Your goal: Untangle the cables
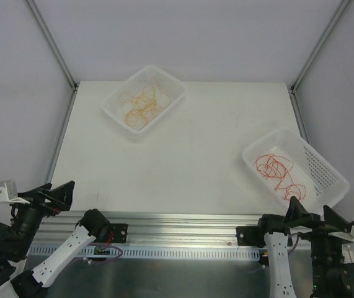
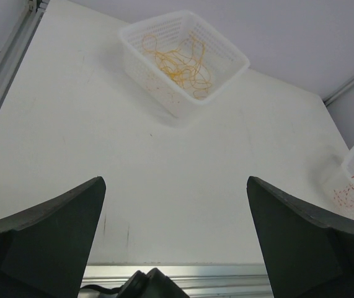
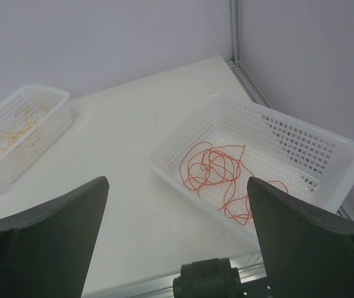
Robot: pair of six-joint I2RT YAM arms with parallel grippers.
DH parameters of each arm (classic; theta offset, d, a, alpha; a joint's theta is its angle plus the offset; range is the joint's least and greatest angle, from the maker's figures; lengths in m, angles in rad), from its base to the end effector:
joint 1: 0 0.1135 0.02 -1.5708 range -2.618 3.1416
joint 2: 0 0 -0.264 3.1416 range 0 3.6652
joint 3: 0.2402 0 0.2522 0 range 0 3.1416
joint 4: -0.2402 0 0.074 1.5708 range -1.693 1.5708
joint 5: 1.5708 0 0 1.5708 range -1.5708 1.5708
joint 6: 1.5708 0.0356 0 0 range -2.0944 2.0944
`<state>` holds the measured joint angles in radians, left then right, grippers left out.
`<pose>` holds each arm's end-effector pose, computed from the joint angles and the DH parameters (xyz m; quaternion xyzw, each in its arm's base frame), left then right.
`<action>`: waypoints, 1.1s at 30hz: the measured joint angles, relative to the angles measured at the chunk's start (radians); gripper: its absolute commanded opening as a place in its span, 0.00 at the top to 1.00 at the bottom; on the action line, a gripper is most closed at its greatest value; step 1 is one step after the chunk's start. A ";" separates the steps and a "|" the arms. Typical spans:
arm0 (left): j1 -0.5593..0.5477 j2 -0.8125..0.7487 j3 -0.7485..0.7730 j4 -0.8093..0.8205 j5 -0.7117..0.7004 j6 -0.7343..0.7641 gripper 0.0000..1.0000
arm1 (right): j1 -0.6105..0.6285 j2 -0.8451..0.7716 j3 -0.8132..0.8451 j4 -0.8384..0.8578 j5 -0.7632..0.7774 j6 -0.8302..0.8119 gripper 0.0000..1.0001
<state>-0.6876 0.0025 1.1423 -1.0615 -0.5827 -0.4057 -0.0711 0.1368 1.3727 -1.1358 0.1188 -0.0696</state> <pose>-0.0593 0.0740 0.3699 -0.1175 0.6735 -0.1990 0.7022 -0.1089 0.0035 0.4115 0.0445 0.6696 -0.0918 0.7357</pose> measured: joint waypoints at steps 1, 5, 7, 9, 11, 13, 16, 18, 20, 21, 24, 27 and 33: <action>0.000 0.000 0.008 -0.026 0.003 -0.007 0.01 | 0.000 -0.022 0.012 -0.026 -0.003 -0.004 0.00; 0.000 0.000 0.066 -0.140 0.006 -0.053 0.01 | 0.000 -0.095 0.033 -0.126 -0.011 -0.002 0.01; 0.000 0.000 0.098 -0.186 0.007 -0.072 0.01 | 0.000 -0.117 0.035 -0.157 -0.019 0.003 0.00; 0.000 0.000 0.126 -0.223 0.007 -0.096 0.01 | 0.000 -0.130 0.036 -0.179 -0.026 0.016 0.00; 0.000 0.000 0.147 -0.246 0.007 -0.120 0.01 | 0.000 -0.130 0.034 -0.187 -0.029 0.029 0.01; 0.000 0.000 0.164 -0.264 0.006 -0.139 0.01 | 0.000 -0.130 0.022 -0.191 -0.030 0.046 0.00; 0.000 0.000 0.179 -0.276 0.006 -0.165 0.01 | 0.000 -0.130 0.010 -0.200 -0.029 0.064 0.01; 0.000 0.000 0.180 -0.278 0.006 -0.181 0.01 | 0.000 -0.130 0.006 -0.203 -0.029 0.070 0.00; 0.000 0.000 0.179 -0.280 0.006 -0.189 0.01 | 0.000 -0.130 0.005 -0.206 -0.029 0.072 0.00; 0.000 0.000 0.178 -0.281 0.006 -0.192 0.01 | 0.000 -0.130 0.005 -0.207 -0.028 0.074 0.01; 0.000 0.000 0.170 -0.283 0.005 -0.206 0.01 | 0.000 -0.130 0.003 -0.208 -0.026 0.074 0.00; 0.000 0.000 0.153 -0.284 0.005 -0.215 0.01 | 0.000 -0.130 0.000 -0.209 -0.026 0.074 0.00; 0.000 0.000 0.126 -0.285 0.006 -0.235 0.01 | 0.000 -0.130 -0.011 -0.209 -0.026 0.073 0.00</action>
<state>-0.6876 0.0025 1.2678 -1.3464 -0.5770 -0.6407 -0.0711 0.0063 1.3617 -1.3449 0.0933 0.0036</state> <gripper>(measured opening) 0.992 0.994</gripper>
